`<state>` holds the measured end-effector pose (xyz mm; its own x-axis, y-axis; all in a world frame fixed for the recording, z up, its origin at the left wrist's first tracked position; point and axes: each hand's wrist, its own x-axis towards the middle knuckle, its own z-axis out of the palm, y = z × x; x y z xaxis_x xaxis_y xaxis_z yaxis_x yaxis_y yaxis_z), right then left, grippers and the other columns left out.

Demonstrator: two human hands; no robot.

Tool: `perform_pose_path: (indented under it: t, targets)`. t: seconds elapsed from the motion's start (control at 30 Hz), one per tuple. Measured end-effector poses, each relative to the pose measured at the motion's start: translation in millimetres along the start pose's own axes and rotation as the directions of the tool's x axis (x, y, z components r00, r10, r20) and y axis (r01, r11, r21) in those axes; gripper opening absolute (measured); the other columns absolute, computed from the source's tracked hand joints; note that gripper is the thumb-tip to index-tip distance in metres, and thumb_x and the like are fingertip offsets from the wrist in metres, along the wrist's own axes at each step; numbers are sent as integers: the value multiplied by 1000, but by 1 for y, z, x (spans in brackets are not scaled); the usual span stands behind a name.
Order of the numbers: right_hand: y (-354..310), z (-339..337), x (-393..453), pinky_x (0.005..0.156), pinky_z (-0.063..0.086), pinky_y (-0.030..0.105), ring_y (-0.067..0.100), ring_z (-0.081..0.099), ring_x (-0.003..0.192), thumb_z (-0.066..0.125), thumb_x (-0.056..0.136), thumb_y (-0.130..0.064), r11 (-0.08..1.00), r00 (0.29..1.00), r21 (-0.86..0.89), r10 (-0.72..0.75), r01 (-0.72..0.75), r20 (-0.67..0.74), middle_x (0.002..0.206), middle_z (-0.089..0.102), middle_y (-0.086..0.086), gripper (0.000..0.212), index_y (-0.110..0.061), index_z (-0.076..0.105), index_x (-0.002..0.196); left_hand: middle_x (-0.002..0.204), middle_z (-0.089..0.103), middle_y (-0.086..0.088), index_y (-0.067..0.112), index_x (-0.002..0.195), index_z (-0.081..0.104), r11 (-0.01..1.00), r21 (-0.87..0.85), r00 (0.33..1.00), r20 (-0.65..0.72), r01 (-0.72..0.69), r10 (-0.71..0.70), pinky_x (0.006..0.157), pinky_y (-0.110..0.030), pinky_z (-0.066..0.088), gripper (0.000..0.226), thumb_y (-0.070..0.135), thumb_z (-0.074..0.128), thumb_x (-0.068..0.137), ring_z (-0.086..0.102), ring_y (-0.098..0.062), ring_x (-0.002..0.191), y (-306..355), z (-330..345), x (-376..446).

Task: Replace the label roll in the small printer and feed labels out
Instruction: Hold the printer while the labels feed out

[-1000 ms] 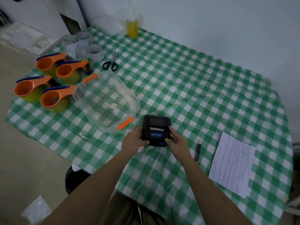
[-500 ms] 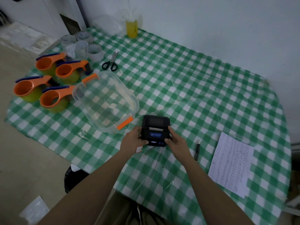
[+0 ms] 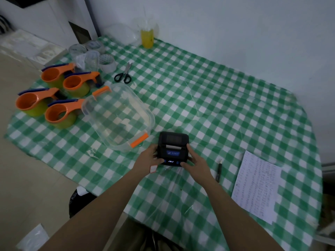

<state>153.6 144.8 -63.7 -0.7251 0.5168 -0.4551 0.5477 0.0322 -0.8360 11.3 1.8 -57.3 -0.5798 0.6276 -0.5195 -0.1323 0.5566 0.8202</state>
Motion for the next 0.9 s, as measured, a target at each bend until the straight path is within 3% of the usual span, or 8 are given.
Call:
perform_pose_path:
  t: [0.07, 0.17, 0.4, 0.9]
  targets:
    - [0, 3, -2, 107, 39, 40, 20, 46, 128, 63, 85, -6, 999, 1000, -34, -12, 12, -25, 141, 46, 1, 76, -31, 22, 144, 133, 53, -19, 1, 129, 44, 998, 55, 999, -31, -13, 15, 99, -37, 43, 53, -6, 62, 80, 53, -26, 118, 3, 1, -1]
    - [0, 5, -3, 106, 40, 38, 19, 47, 126, 62, 86, -9, 994, 999, -108, -29, 24, -45, 141, 47, 4, 75, -32, 20, 144, 132, 56, -18, 2, 129, 47, 993, 118, 998, -57, -20, 27, 104, -44, 43, 52, -3, 63, 80, 54, -31, 121, 7, 2, -1]
    - [-1, 9, -2, 98, 44, 32, 20, 51, 123, 61, 88, -14, 968, 996, -246, -55, 37, -68, 139, 50, 7, 76, -30, 15, 145, 130, 56, -20, 2, 128, 47, 994, 107, 997, -70, -8, 16, 103, -50, 44, 51, -5, 62, 80, 54, -33, 119, 6, 2, -2]
    - [-1, 11, -7, 97, 46, 39, 20, 50, 125, 57, 91, -16, 959, 996, -283, -33, 9, -83, 138, 52, 3, 74, -31, 10, 147, 130, 58, -16, 6, 129, 47, 987, 160, 997, -77, 4, 9, 98, -36, 44, 49, -3, 59, 82, 56, -29, 117, 10, 4, -6]
